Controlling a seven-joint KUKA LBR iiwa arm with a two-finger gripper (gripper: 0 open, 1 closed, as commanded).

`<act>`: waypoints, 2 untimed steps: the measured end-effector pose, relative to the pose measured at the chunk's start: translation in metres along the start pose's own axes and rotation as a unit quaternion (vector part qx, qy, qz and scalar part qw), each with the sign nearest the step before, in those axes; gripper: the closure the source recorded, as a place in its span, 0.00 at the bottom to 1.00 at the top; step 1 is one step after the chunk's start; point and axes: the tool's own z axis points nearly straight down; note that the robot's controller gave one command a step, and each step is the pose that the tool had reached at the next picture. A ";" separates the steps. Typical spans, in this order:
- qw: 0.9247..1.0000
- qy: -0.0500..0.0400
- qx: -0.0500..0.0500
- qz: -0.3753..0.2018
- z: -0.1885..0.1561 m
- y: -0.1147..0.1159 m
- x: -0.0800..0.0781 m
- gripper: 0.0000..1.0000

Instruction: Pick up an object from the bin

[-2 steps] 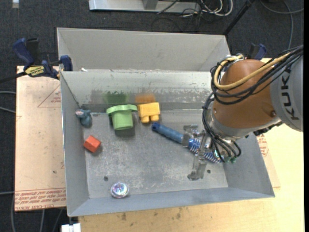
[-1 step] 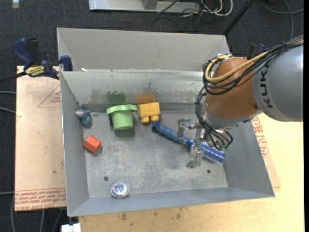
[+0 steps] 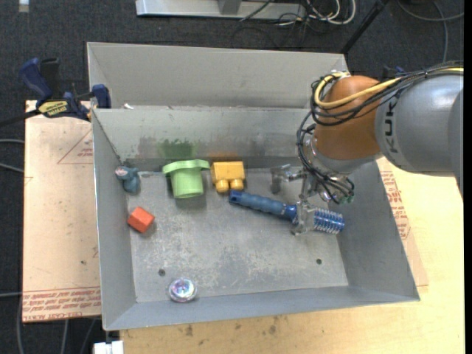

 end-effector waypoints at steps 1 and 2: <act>1.000 0.000 -0.001 0.000 -0.003 0.002 0.000 1.00; 1.000 -0.004 0.002 0.001 -0.135 -0.005 -0.021 1.00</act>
Offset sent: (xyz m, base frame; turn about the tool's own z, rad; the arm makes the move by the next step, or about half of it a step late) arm 0.0000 0.0000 0.0000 0.0000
